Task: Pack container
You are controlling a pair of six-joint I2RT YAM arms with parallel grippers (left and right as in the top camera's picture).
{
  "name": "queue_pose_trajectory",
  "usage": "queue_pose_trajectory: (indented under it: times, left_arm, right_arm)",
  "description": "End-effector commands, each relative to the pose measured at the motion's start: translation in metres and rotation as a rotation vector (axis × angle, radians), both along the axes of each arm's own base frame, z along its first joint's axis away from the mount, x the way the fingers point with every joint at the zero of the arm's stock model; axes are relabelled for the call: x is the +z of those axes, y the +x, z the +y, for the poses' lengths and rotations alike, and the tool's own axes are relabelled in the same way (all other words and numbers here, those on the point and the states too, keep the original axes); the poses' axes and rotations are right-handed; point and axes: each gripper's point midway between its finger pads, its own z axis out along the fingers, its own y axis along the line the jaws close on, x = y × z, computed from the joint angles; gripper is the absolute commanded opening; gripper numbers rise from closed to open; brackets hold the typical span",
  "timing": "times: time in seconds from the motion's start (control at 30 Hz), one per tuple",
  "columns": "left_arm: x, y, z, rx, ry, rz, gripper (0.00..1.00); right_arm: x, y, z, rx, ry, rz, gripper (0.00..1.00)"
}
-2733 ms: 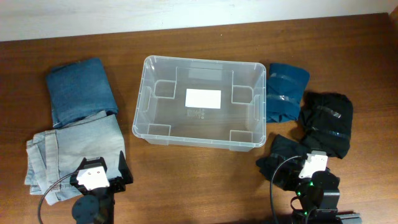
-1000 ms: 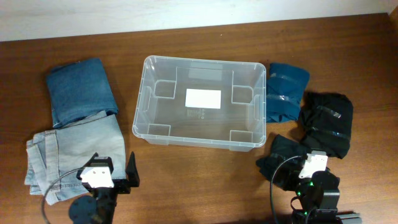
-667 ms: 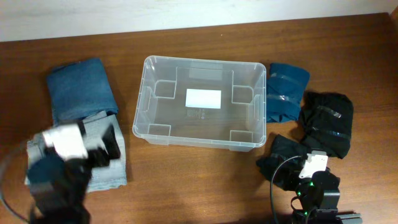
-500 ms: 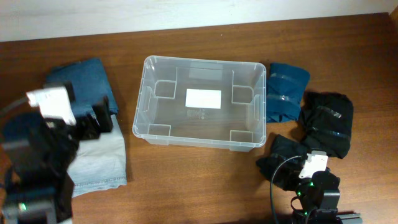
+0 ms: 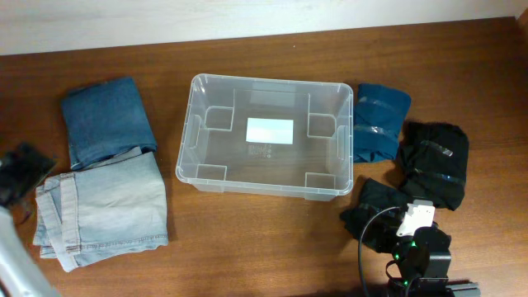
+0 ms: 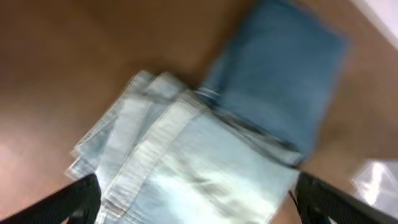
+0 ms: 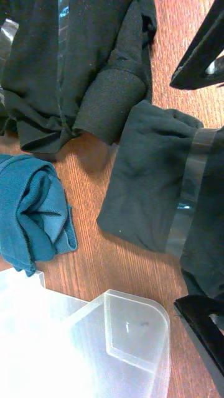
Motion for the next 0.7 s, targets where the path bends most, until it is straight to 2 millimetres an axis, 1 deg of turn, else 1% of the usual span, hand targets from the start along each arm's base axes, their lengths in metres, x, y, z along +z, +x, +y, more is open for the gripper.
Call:
queue_pose_trajectory:
  times: [0.0, 0.1, 0.13, 0.3, 0.43, 0.57, 0.67]
  left_arm:
    - [-0.018, -0.015, 0.022, 0.103, -0.084, 0.032, 0.99]
    - [-0.042, -0.031, 0.038, 0.159, -0.144, 0.089, 0.99]
    - [-0.048, -0.034, 0.041, 0.158, -0.165, 0.093, 0.99]
    - [-0.068, -0.034, 0.05, -0.003, -0.254, 0.033, 0.99]
    - [-0.084, -0.04, 0.053, -0.099, -0.326, -0.01, 0.99]
    - [-0.107, -0.055, 0.054, -0.106, -0.41, 0.003, 0.99]
    - [-0.126, -0.065, 0.051, -0.119, -0.448, 0.021, 0.99]
  right_arm:
    - [-0.003, 0.0, 0.0, 0.003, -0.002, 0.002, 0.99]
    - [-0.003, 0.0, 0.0, 0.003, -0.002, 0.002, 0.98]
    - [-0.003, 0.0, 0.0, 0.003, -0.002, 0.002, 0.98]
    - [-0.003, 0.0, 0.0, 0.003, -0.002, 0.002, 0.98]
    - [-0.003, 0.0, 0.0, 0.003, -0.002, 0.002, 0.99]
    - [-0.003, 0.0, 0.0, 0.003, -0.002, 0.002, 0.98]
    - [-0.003, 0.0, 0.0, 0.003, -0.002, 0.002, 0.98]
